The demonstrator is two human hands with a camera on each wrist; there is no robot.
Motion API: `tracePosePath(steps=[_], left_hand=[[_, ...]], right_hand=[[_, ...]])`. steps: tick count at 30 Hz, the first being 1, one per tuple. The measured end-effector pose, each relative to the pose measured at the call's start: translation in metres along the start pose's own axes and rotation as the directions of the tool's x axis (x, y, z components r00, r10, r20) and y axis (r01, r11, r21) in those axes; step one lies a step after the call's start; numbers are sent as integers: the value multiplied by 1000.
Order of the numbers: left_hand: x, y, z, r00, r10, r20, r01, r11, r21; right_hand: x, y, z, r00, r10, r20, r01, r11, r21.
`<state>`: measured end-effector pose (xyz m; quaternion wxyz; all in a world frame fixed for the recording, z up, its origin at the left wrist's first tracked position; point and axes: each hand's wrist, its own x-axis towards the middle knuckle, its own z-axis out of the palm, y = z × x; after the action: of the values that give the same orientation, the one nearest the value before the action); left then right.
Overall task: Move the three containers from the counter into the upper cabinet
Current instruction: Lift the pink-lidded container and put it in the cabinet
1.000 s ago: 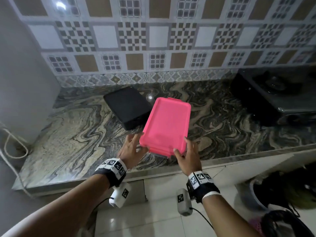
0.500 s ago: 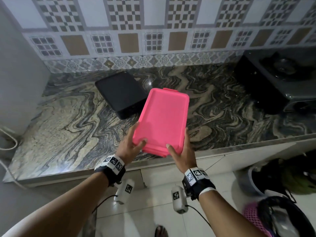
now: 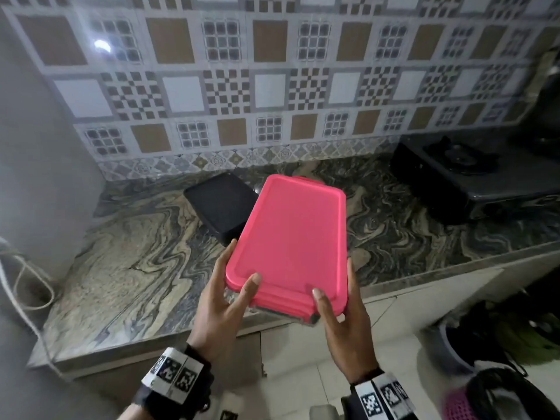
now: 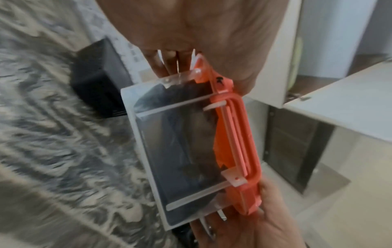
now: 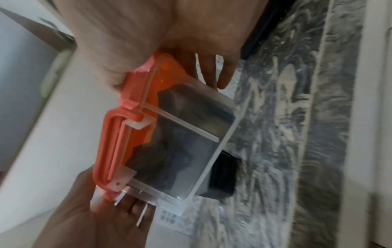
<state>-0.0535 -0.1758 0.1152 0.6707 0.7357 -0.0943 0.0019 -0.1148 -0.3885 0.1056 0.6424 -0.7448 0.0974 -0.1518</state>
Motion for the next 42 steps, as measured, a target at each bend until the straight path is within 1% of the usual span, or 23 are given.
tracePosePath(steps=[3,5,7,8,10,13,16,18,20,22,23,26,28,30,32,34,36,38,40,41,42], left_hand=[[-3,50,-16,989,144,-18,-144,990,1],[-5,84,-27,971,236,-28,-236,972,-11],[-7,116,-41,945,323,-43,-325,945,-40],[-8,131,-48,931,362,-55,-365,930,-53],[-9,161,-61,896,436,-83,-441,895,-68],[-9,207,-81,830,545,-121,-551,834,-20],[1,250,-103,792,584,-179,-597,802,-27],[9,277,-114,759,624,-183,-638,769,-26],[19,306,-127,704,681,-200,-695,719,5],[32,332,-142,653,727,-210,-738,674,38],[40,346,-150,638,742,-207,-751,658,45],[66,379,-177,607,772,-186,-770,630,103],[82,401,-191,611,765,-201,-754,641,147],[98,419,-204,630,747,-212,-719,664,203],[115,431,-216,635,743,-212,-688,669,282],[132,441,-226,630,741,-233,-665,670,330],[148,448,-235,613,747,-257,-649,661,375],[162,455,-241,611,745,-266,-617,660,429],[175,460,-244,638,720,-274,-567,679,466],[182,462,-246,654,703,-278,-545,693,471],[190,464,-247,662,695,-279,-533,699,477]], right_hand=[[-12,-52,6,993,-107,-58,112,990,88],[-19,-88,10,984,-161,-78,172,973,156],[-27,-122,15,965,-242,-99,255,952,166],[-30,-139,18,949,-297,-107,311,939,148],[-33,-168,25,918,-369,-147,387,914,121],[-35,-213,33,860,-482,-170,500,862,85],[-32,-260,40,812,-574,-110,583,806,98],[-24,-292,45,756,-650,-76,654,753,66],[-11,-324,54,686,-725,-54,727,686,30],[7,-355,64,638,-769,-37,770,638,18],[16,-371,69,620,-784,-26,784,620,15],[47,-414,87,588,-809,4,809,588,1],[69,-439,99,586,-810,29,810,586,16],[92,-462,110,599,-799,52,799,601,28],[117,-480,121,610,-790,64,791,611,1],[139,-496,131,623,-780,62,782,621,-54],[162,-507,141,637,-769,50,770,631,-97],[181,-514,149,667,-744,43,744,661,-94],[198,-520,154,700,-714,14,712,697,-88],[204,-523,155,700,-714,13,712,697,-84],[210,-526,156,682,-731,16,730,679,-77]])
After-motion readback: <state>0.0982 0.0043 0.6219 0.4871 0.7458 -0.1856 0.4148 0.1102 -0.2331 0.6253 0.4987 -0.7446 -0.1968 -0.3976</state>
